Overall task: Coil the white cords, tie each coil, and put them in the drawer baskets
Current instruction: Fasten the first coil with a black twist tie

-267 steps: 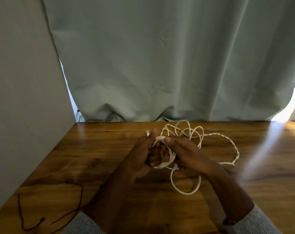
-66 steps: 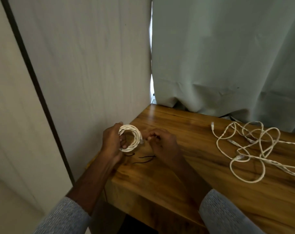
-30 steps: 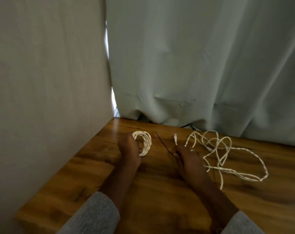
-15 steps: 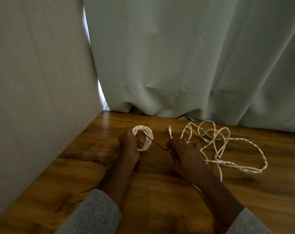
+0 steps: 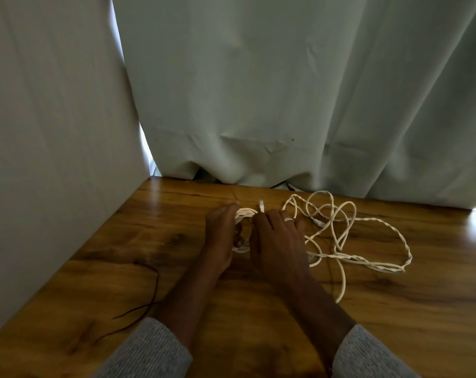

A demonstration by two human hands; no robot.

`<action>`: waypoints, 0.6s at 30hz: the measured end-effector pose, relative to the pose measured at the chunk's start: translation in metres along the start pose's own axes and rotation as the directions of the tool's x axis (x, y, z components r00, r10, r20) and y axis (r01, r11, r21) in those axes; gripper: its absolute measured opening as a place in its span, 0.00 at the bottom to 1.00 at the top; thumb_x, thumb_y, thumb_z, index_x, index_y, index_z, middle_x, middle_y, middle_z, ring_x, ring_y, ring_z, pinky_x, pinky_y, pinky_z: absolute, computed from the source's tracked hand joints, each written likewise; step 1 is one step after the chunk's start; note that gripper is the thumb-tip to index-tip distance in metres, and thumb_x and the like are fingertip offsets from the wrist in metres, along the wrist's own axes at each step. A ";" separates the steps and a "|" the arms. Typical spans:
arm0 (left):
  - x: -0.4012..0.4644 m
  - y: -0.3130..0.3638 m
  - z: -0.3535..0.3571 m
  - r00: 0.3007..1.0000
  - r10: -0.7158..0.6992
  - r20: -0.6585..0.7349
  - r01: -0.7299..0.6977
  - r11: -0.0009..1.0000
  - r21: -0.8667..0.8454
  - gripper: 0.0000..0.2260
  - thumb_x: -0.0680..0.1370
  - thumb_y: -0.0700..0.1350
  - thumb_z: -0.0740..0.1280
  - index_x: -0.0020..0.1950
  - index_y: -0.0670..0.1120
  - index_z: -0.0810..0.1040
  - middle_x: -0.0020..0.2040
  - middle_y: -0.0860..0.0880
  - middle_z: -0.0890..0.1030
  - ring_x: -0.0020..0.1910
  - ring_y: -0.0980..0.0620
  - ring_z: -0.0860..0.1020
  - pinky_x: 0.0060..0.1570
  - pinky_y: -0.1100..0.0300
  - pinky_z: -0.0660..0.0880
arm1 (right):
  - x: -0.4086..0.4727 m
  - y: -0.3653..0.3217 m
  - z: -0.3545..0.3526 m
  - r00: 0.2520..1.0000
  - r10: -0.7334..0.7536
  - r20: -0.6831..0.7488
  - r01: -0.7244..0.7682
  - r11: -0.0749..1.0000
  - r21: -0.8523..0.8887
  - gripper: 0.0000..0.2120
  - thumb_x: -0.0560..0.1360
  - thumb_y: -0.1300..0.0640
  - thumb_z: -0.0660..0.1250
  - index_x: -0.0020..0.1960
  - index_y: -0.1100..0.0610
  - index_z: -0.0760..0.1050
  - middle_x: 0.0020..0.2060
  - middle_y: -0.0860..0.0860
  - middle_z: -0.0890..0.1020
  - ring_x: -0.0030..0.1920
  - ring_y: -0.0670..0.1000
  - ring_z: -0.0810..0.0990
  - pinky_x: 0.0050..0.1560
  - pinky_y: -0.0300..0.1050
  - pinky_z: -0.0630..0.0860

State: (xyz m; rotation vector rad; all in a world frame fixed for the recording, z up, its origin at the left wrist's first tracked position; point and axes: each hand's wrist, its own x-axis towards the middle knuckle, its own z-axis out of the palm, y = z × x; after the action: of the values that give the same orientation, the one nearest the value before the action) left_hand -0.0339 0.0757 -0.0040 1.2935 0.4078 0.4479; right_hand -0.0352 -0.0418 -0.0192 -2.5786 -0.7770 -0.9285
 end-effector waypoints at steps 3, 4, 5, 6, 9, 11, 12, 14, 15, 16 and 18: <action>-0.003 -0.001 0.001 0.994 0.075 0.078 -0.081 0.994 0.072 0.10 0.79 0.45 0.64 0.41 0.44 0.81 0.35 0.44 0.78 0.32 0.49 0.75 0.25 0.61 0.68 | 0.002 0.000 0.000 1.000 0.015 0.013 -0.015 1.000 0.001 0.16 0.75 0.48 0.54 0.57 0.53 0.73 0.54 0.57 0.78 0.46 0.57 0.80 0.49 0.57 0.76; -0.002 -0.001 0.000 0.993 0.082 0.089 -0.089 0.993 0.079 0.10 0.80 0.45 0.64 0.42 0.44 0.81 0.35 0.44 0.78 0.33 0.48 0.75 0.25 0.60 0.69 | 0.002 0.000 0.000 0.999 0.017 0.031 -0.018 1.000 0.005 0.17 0.75 0.47 0.53 0.58 0.52 0.72 0.57 0.58 0.77 0.48 0.58 0.80 0.50 0.57 0.76; -0.001 0.000 -0.001 0.992 0.077 0.101 -0.084 0.994 0.072 0.10 0.80 0.45 0.64 0.42 0.44 0.81 0.34 0.45 0.78 0.32 0.49 0.75 0.25 0.60 0.69 | 0.002 0.001 0.000 0.999 0.016 0.044 -0.017 1.000 0.015 0.18 0.75 0.47 0.52 0.59 0.52 0.72 0.58 0.58 0.77 0.49 0.59 0.80 0.51 0.58 0.76; 0.000 0.001 -0.003 0.991 0.066 0.117 -0.072 0.996 0.054 0.10 0.80 0.45 0.63 0.41 0.45 0.81 0.32 0.47 0.78 0.31 0.50 0.74 0.25 0.61 0.68 | 0.002 0.001 0.000 0.999 0.008 0.040 -0.009 0.999 0.033 0.19 0.76 0.47 0.52 0.59 0.52 0.73 0.57 0.58 0.78 0.49 0.59 0.80 0.51 0.58 0.76; -0.001 0.004 -0.006 0.980 0.065 0.190 -0.076 0.996 0.048 0.12 0.80 0.45 0.64 0.39 0.51 0.82 0.30 0.53 0.78 0.29 0.53 0.72 0.26 0.62 0.67 | 0.002 0.004 0.001 0.997 -0.032 -0.069 0.044 0.980 0.192 0.16 0.79 0.50 0.55 0.59 0.54 0.77 0.50 0.56 0.80 0.46 0.56 0.79 0.45 0.52 0.76; -0.003 0.005 -0.006 0.968 0.076 0.239 -0.094 0.993 0.065 0.10 0.79 0.45 0.65 0.40 0.51 0.82 0.32 0.53 0.77 0.29 0.54 0.72 0.26 0.62 0.67 | 0.002 0.007 0.001 0.987 -0.013 -0.160 0.073 0.923 0.377 0.12 0.80 0.54 0.59 0.58 0.54 0.77 0.49 0.53 0.80 0.48 0.52 0.78 0.44 0.46 0.75; -0.004 0.006 -0.005 0.963 0.077 0.260 -0.101 0.992 0.080 0.09 0.79 0.45 0.66 0.41 0.50 0.82 0.32 0.52 0.77 0.29 0.54 0.71 0.26 0.62 0.67 | 0.001 0.007 0.001 0.982 0.014 -0.191 0.075 0.890 0.449 0.09 0.80 0.57 0.61 0.57 0.54 0.78 0.49 0.51 0.81 0.48 0.49 0.77 0.46 0.42 0.75; -0.004 0.006 -0.004 0.948 0.077 0.309 -0.118 0.986 0.118 0.08 0.79 0.46 0.66 0.42 0.50 0.83 0.33 0.51 0.78 0.28 0.55 0.72 0.25 0.62 0.67 | 0.002 0.007 -0.001 0.972 0.086 -0.218 0.044 0.847 0.529 0.07 0.78 0.62 0.64 0.54 0.55 0.78 0.47 0.46 0.79 0.47 0.44 0.76 0.48 0.34 0.72; -0.005 0.005 -0.003 0.939 0.075 0.337 -0.126 0.983 0.132 0.08 0.79 0.47 0.67 0.42 0.50 0.83 0.34 0.51 0.79 0.28 0.55 0.72 0.25 0.62 0.67 | 0.003 0.007 -0.001 0.970 0.122 -0.212 0.016 0.832 0.555 0.07 0.78 0.63 0.65 0.54 0.55 0.78 0.47 0.44 0.79 0.47 0.42 0.75 0.48 0.31 0.71; -0.007 0.005 -0.002 0.929 0.068 0.363 -0.124 0.983 0.134 0.08 0.79 0.48 0.68 0.42 0.50 0.83 0.35 0.50 0.80 0.29 0.54 0.73 0.25 0.62 0.67 | 0.004 0.007 -0.002 0.969 0.154 -0.195 -0.013 0.815 0.580 0.08 0.78 0.64 0.66 0.54 0.54 0.78 0.47 0.43 0.78 0.46 0.41 0.76 0.47 0.30 0.71; -0.010 0.003 0.001 0.920 0.067 0.386 -0.126 0.984 0.129 0.08 0.78 0.49 0.68 0.44 0.48 0.84 0.37 0.47 0.81 0.30 0.50 0.74 0.26 0.61 0.67 | 0.005 0.008 -0.003 0.968 0.200 -0.152 -0.060 0.770 0.636 0.09 0.78 0.65 0.68 0.55 0.53 0.77 0.46 0.43 0.80 0.46 0.42 0.78 0.46 0.29 0.72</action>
State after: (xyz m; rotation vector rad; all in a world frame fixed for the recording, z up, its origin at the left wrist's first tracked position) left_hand -0.0424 0.0698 -0.0006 1.5157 0.0499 0.2407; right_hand -0.0288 -0.0482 -0.0145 -1.8822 -0.6855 -0.7220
